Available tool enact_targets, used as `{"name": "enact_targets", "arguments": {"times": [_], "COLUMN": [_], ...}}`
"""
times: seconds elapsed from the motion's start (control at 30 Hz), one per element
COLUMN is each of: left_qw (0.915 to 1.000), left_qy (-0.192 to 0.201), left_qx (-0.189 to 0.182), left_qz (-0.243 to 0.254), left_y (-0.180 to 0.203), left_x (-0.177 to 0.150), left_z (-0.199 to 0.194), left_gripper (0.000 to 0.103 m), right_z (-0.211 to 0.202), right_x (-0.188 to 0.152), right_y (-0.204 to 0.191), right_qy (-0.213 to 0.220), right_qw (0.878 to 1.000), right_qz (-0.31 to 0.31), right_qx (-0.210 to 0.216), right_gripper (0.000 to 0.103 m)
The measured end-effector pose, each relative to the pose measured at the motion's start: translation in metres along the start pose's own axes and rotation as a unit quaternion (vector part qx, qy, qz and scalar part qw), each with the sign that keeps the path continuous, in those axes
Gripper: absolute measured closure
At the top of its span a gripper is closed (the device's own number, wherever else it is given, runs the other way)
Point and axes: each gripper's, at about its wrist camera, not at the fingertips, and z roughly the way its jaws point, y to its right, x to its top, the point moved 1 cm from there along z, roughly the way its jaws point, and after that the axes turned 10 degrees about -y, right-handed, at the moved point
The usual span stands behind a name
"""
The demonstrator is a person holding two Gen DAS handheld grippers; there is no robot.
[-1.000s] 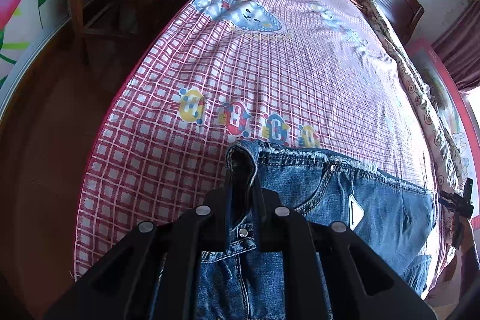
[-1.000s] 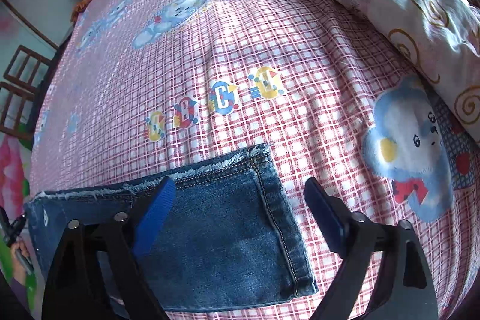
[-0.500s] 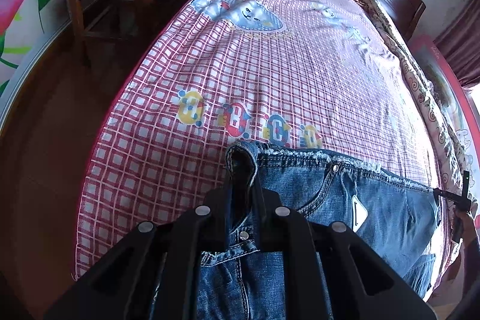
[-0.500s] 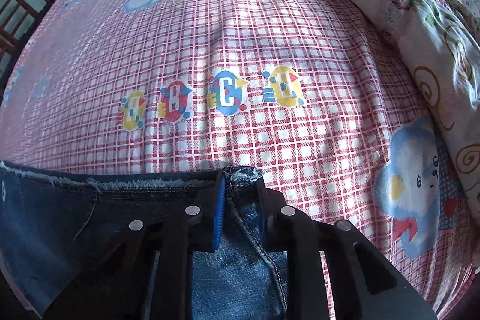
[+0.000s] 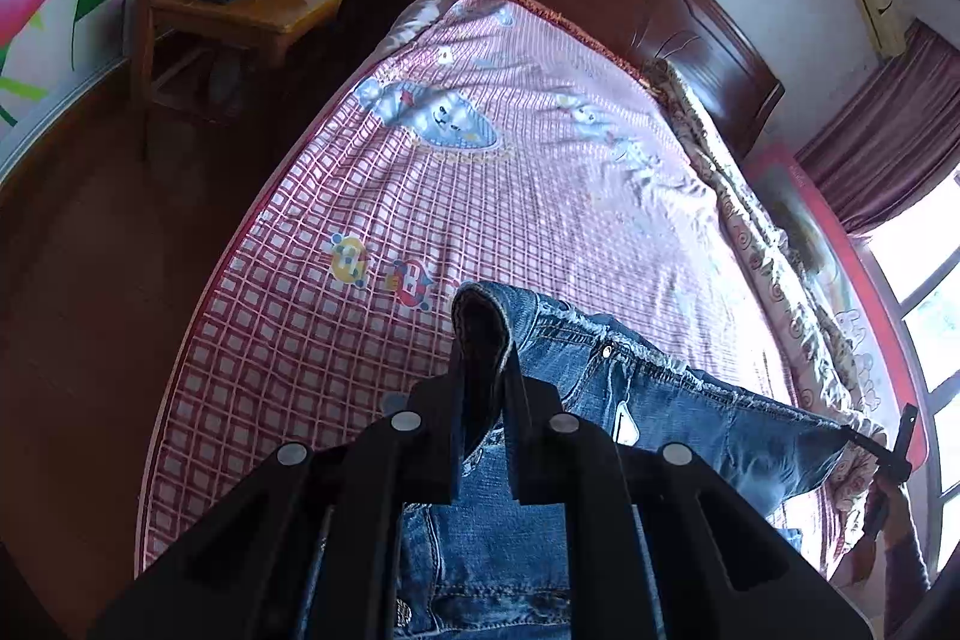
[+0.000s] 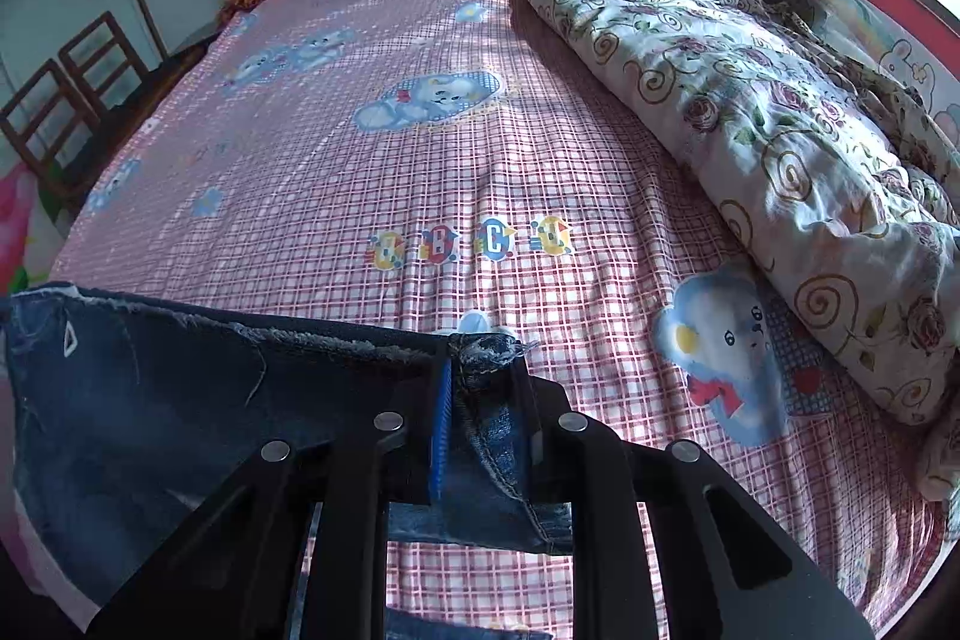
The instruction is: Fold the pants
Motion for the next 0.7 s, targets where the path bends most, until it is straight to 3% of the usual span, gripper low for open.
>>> {"name": "enact_targets", "arguments": {"times": [0.13, 0.3, 0.5, 0.63, 0.7], "left_qw": [0.9978, 0.9931, 0.9892, 0.9924, 0.9915], "left_qy": [0.040, 0.063, 0.065, 0.020, -0.016], "left_qx": [-0.049, -0.090, -0.113, -0.069, -0.007], "left_qz": [-0.022, -0.041, -0.066, -0.099, -0.129], "left_y": [-0.004, -0.014, -0.034, -0.060, -0.079], "left_x": [-0.027, -0.074, -0.143, -0.192, -0.219], "left_z": [-0.040, -0.080, -0.103, -0.091, -0.081], "left_gripper": [0.094, 0.093, 0.093, 0.086, 0.086], "right_z": [-0.028, -0.050, -0.032, -0.003, 0.007], "right_x": [-0.047, -0.121, -0.204, -0.241, -0.255], "right_y": [0.009, 0.019, 0.033, 0.027, 0.027], "right_qy": [0.029, 0.050, 0.023, -0.014, -0.032], "right_qw": [0.999, 0.998, 0.998, 0.999, 0.999], "right_qz": [0.014, 0.025, 0.046, 0.027, 0.031], "right_qx": [0.014, 0.021, 0.029, 0.013, 0.012], "right_gripper": [0.087, 0.087, 0.087, 0.084, 0.082]}}
